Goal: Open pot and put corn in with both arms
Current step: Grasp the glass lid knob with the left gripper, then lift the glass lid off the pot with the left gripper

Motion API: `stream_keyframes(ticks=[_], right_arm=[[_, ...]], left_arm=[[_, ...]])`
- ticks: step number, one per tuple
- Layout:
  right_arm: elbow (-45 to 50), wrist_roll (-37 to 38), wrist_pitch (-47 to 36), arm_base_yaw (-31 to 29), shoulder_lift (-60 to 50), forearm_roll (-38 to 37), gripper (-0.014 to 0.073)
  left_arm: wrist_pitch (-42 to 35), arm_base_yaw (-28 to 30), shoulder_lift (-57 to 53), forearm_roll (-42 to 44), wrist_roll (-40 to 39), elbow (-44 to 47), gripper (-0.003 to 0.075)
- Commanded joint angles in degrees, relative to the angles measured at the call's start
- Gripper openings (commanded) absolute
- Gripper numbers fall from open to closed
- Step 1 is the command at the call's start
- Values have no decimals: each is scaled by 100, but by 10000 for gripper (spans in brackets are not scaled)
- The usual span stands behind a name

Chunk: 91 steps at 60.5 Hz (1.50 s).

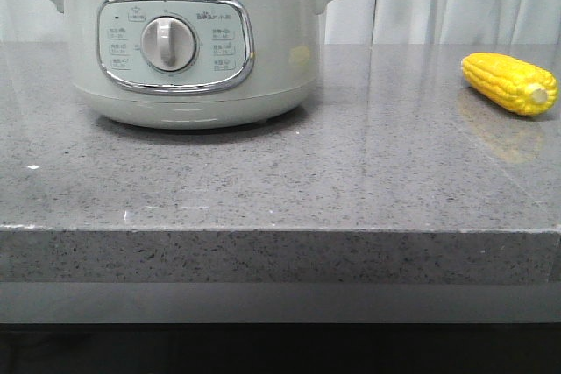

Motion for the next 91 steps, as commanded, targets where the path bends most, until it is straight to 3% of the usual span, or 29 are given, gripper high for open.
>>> stream_keyframes(ticks=[1, 13, 42, 67, 82, 91], right_arm=[[-159, -10, -475, -21, 87, -50, 603], [-159, -10, -475, -21, 87, -50, 603], [-159, -10, -487, -21, 87, -50, 603], [-159, -10, -497, -21, 87, -50, 603], [-159, -10, -497, -21, 87, -50, 603], [-159, -10, -497, -21, 87, -50, 603]], left_arm=[[-782, -271, 413, -50, 16, -484, 521], [-840, -533, 1556, -62, 16, -1388, 519], [-849, -542, 3599, -293, 16, -3263, 512], [-785, -542, 4062, -293, 16, -3458, 512], [-348, -542, 4095, -203, 16, -3458, 510], [-324, -542, 4095, -203, 16, -3458, 395]])
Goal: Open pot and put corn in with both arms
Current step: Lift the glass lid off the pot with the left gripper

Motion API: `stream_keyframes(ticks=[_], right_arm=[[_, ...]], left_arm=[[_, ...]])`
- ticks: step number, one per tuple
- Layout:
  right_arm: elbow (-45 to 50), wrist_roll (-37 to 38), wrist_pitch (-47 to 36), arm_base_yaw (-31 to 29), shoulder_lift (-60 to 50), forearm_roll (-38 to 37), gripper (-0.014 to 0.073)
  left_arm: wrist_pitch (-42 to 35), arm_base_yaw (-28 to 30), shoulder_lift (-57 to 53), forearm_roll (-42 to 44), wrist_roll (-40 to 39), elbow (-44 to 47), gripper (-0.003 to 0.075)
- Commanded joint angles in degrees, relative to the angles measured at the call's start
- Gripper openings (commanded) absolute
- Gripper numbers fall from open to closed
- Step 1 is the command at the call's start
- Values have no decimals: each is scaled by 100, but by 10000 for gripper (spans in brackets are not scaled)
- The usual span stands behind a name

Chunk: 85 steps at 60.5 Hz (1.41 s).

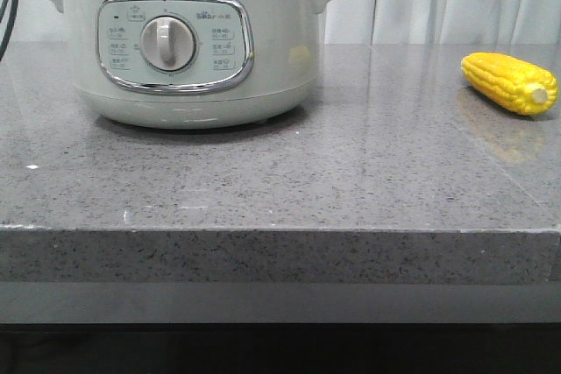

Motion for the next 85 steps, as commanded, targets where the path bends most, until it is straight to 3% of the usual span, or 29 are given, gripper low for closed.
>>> stream_keyframes(ticks=[1, 14, 40, 59, 69, 85], right_arm=[[-159, -10, -487, -21, 87, -50, 603], [-159, -10, -487, -21, 87, -50, 603], [-159, -10, -487, -21, 87, -50, 603], [-159, -10, -409, -21, 87, -50, 603], [-159, -10, -390, -21, 87, -50, 603], [-159, -10, -330, -21, 87, -50, 603]], left_arm=[[-280, -50, -227, -15, -9, -215, 374], [-302, -50, -227, -15, -9, -230, 250], [-75, -50, -626, -15, -9, -1336, 248], [1328, 127, -1685, 145, -9, -1505, 248], [1763, 477, -2400, 245, -9, -955, 248], [1774, 747, -3722, 419, -9, 682, 248]])
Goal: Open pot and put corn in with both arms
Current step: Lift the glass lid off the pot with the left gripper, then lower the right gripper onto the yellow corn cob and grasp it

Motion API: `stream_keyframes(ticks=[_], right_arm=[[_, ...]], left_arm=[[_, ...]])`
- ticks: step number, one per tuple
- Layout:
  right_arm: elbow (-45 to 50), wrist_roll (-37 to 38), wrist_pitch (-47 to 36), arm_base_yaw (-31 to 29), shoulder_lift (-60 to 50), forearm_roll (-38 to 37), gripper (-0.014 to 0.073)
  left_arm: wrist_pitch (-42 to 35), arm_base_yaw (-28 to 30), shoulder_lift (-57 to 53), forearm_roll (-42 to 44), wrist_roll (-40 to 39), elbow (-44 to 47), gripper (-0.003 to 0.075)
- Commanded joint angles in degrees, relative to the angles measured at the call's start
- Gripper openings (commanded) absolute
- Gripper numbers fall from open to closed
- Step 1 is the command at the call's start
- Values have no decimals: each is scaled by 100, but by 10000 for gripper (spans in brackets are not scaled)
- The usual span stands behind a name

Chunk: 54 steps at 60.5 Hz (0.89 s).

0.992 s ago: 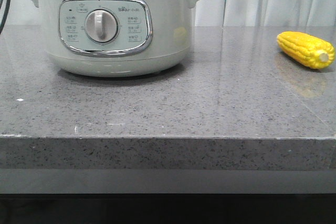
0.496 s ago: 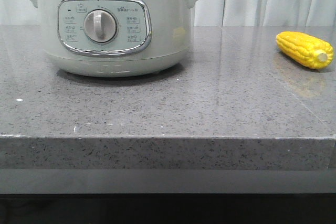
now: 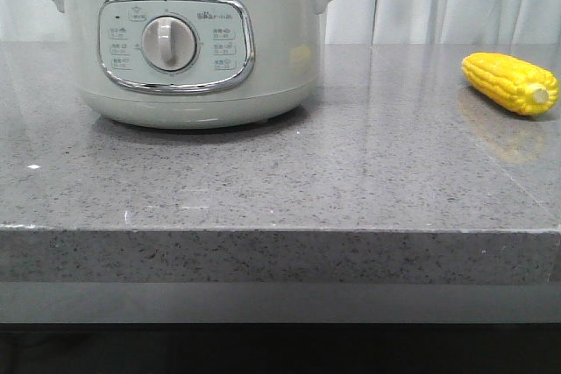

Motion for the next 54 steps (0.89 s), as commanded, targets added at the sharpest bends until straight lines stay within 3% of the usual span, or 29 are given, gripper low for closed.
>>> stream_keyframes(ticks=[1, 22, 34, 54], right_arm=[[-159, -10, -365, -21, 87, -50, 603], [-255, -10, -56, -21, 588, 9, 603], [-896, -83, 82, 64, 1600, 414, 603], [-2229, -156, 379, 86, 3816, 441, 603]], left_arm=[[-721, 42, -684, -26, -20, 345, 248], [-731, 42, -2367, -36, -20, 2184, 248], [-721, 42, -2676, -36, -20, 2361, 248], [-722, 42, -2655, -26, -20, 2384, 248]])
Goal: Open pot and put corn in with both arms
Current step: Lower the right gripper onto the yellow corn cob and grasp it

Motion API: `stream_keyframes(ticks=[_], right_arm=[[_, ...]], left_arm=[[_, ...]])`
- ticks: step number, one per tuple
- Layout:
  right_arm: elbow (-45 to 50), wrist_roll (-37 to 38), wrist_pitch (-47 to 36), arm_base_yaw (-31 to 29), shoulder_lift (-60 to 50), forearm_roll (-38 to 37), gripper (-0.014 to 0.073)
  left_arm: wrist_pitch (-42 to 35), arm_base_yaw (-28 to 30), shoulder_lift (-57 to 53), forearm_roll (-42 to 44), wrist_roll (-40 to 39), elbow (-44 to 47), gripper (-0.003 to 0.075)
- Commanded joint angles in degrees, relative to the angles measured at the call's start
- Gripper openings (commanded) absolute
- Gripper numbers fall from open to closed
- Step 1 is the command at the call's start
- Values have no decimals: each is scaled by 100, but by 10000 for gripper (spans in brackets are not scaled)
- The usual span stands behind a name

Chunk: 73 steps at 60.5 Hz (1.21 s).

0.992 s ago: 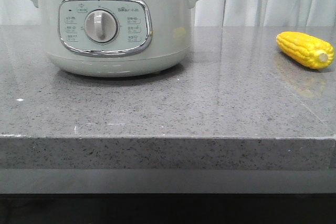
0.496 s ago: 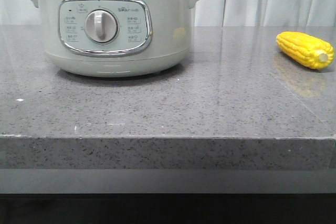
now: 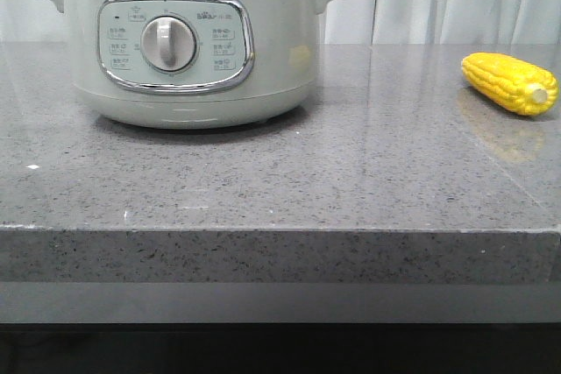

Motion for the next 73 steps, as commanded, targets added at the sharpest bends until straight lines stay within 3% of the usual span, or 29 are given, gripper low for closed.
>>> stream_keyframes(ticks=[1, 29, 47, 64, 68, 73], right_arm=[[-502, -67, -262, -7, 511, 24, 603], [-2139, -178, -241, -5, 3152, 24, 603], [-2906, -185, -202, -5, 4121, 24, 603], [-3071, -266, -122, 0, 4495, 24, 601], [-3071, -266, -41, 0, 4531, 24, 584], [-3071, -266, 73, 0, 4531, 24, 498]], left_arm=[[-814, 20, -17, -26, -20, -206, 248], [-814, 20, -17, -13, -20, -206, 247], [-814, 20, -17, -13, -20, -206, 240], [-814, 20, -17, -13, -20, -206, 240], [-814, 20, -17, -13, -20, -206, 240], [-814, 20, -17, -13, -20, -206, 240]])
